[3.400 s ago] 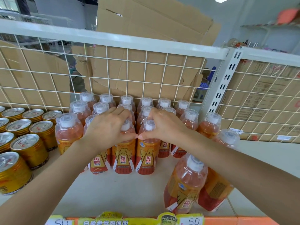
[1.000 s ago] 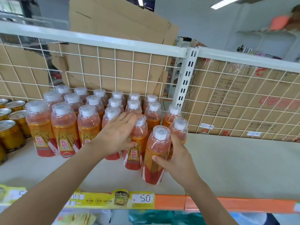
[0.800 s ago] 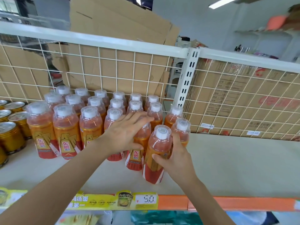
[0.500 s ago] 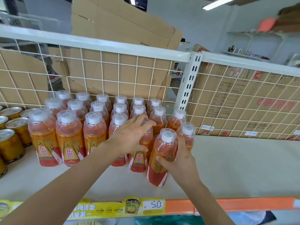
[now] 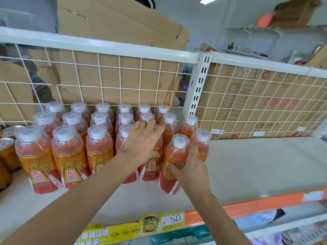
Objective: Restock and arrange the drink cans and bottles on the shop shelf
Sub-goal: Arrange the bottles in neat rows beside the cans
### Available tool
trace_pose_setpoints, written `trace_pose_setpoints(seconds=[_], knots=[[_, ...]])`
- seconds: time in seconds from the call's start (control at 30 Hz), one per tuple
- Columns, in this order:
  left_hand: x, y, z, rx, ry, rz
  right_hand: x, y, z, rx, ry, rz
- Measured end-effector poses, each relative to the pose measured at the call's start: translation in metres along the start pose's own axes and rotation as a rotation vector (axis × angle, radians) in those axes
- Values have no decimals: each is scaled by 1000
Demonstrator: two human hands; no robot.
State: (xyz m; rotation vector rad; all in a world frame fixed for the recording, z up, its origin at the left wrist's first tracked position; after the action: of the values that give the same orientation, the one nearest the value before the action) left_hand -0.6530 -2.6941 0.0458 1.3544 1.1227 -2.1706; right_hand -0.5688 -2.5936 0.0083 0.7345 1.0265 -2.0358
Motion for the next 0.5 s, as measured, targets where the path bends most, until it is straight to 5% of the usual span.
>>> trace_pose_setpoints(seconds=[0.27, 0.5], knots=[[-4, 8, -1, 57, 45, -46, -10, -5, 2, -64, 210, 30], [-30, 8, -7, 148, 449, -133, -77, -13, -12, -141, 12, -352]])
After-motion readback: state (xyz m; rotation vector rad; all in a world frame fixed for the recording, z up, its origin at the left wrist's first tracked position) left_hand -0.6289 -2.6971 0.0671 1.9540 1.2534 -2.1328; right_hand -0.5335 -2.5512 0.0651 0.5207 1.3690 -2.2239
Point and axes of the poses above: each hand's wrist, its own y-axis away from the middle knuckle, its own x-axis out of the palm, z = x × y, the point moved 10 cm from there along -y, towards the middle knuckle, and after that the axes turned 6 degrees about -z, right-handed, at the moved point
